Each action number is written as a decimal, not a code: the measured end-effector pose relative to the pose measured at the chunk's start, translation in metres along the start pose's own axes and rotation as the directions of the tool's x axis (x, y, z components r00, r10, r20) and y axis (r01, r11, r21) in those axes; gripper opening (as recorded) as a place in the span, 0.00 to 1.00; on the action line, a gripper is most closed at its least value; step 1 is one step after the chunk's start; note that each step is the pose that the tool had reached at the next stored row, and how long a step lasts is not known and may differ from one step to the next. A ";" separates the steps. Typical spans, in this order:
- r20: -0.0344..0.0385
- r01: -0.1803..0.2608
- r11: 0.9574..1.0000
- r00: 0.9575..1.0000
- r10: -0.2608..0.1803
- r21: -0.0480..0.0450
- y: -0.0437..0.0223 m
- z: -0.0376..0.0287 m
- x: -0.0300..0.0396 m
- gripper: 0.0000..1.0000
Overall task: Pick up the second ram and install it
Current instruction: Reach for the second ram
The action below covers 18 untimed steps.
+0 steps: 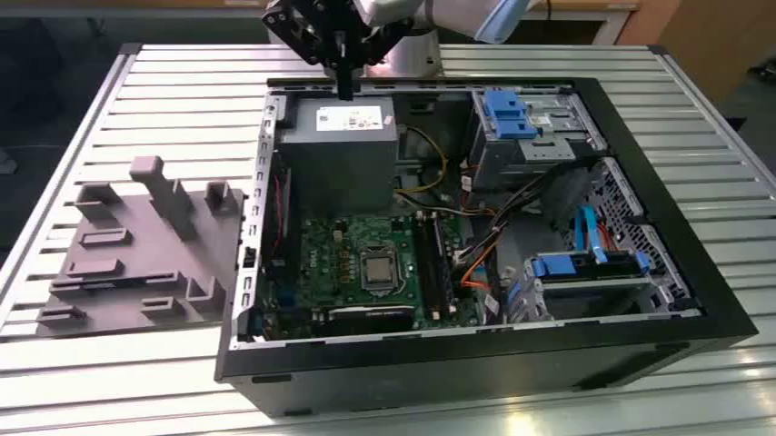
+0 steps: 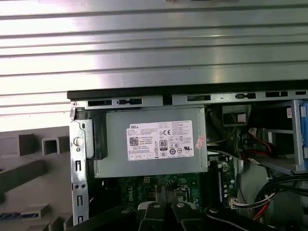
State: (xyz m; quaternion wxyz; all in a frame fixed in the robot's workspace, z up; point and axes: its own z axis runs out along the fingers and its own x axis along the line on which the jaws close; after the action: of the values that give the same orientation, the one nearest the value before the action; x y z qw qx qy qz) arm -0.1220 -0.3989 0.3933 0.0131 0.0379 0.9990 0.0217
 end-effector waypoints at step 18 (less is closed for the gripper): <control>0.001 0.000 1.000 1.000 0.000 0.000 -0.0004 -0.0001 0.0048 0.11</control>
State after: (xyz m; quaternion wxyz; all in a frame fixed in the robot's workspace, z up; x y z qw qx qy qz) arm -0.1267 -0.3989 0.3933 0.0134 0.0379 0.9990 0.0217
